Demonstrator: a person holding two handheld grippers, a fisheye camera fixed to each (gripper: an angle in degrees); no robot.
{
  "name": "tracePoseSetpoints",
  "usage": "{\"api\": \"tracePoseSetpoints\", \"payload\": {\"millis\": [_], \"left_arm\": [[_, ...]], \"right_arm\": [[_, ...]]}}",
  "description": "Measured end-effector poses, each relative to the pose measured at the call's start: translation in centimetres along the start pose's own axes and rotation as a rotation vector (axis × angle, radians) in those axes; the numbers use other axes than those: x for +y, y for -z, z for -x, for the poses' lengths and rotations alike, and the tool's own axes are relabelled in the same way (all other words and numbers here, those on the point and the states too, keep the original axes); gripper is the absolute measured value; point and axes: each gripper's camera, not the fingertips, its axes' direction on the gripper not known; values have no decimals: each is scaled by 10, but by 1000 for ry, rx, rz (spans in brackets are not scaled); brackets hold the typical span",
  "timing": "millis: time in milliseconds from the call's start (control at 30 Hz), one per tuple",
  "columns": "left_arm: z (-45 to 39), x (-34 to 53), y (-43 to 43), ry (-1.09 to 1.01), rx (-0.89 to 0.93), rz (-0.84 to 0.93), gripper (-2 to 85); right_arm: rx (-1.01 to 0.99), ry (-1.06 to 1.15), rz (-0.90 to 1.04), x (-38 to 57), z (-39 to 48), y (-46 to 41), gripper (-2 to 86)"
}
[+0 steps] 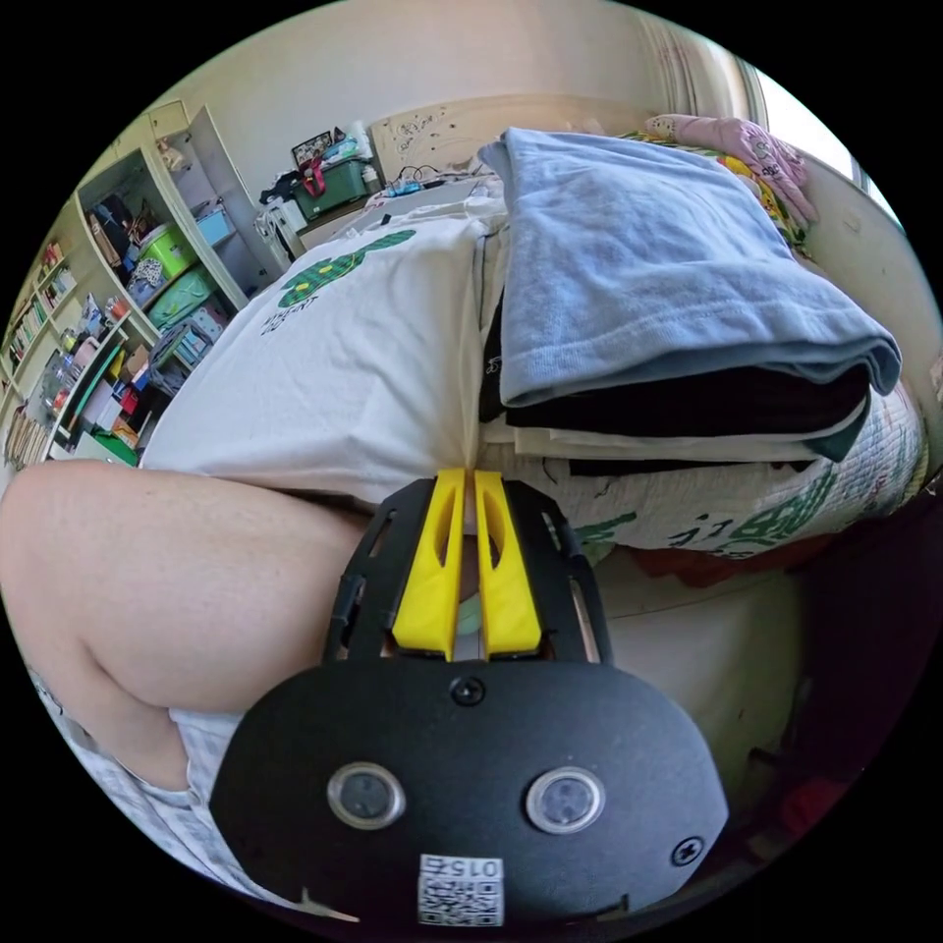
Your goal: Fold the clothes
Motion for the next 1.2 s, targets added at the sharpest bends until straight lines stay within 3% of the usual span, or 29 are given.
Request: {"api": "tracePoseSetpoints", "payload": {"millis": [233,333,500,667,900,1133,1200], "left_arm": [[-36,23,-25,-37,-160,-59,-2],[-45,42,-32,-24,-200,-137,-3],[-61,53,-43,-56,-261,-116,-3],[-49,67,-47,-14,-176,-141,-3],[-82,90,-59,-123,-391,-159,-3],[-64,112,-40,-69,-306,-106,1],[-47,130,-20,-1,-225,-96,1]], "right_arm": [[-5,-55,-53,7,24,10,0],[86,14,-75,11,48,18,1],[299,153,-97,21,94,22,2],[218,52,-123,29,82,32,2],[226,99,-130,53,75,27,1],[-123,-148,-183,93,-1,57,-4],[-277,-240,-385,136,-32,96,-7]]}}
